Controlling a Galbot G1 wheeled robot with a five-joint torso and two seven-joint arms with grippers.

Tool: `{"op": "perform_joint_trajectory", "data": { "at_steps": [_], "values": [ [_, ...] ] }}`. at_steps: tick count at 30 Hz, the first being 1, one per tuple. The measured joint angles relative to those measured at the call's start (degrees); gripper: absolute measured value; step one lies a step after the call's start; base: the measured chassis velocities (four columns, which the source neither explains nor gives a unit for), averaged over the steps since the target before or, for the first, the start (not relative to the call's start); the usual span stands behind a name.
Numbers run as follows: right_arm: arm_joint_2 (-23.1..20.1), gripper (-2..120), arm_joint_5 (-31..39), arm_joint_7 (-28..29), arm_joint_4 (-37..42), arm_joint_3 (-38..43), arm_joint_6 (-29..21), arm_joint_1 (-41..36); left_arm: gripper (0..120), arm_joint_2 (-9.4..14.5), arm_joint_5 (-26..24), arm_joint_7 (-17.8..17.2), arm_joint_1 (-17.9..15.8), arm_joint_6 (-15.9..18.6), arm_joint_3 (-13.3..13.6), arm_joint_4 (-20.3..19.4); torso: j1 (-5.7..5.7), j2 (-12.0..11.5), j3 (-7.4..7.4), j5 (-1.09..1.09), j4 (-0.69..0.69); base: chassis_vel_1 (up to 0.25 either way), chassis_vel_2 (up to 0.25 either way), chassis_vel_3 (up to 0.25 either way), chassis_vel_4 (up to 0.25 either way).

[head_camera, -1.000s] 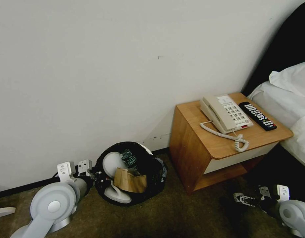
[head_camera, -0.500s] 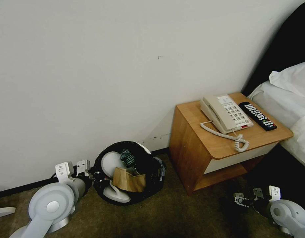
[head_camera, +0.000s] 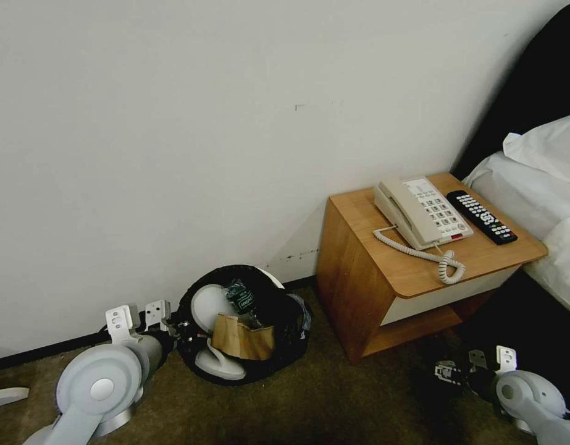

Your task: Pick up the trash bin, then pick up the garbage from the floor and place it into the trash bin.

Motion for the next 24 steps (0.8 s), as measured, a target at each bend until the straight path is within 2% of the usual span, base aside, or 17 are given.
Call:
{"op": "perform_joint_trajectory", "data": {
  "at_steps": [24],
  "values": [
    [2.6,100,-3.1,-0.1,-3.2,-1.1,1.2,1.5,0,0.4,0.0,0.8,0.0,0.0,-0.2,0.4,0.00,0.0,0.00,0.00,-0.01,0.000,0.000,0.000,0.000]
  ]
}}
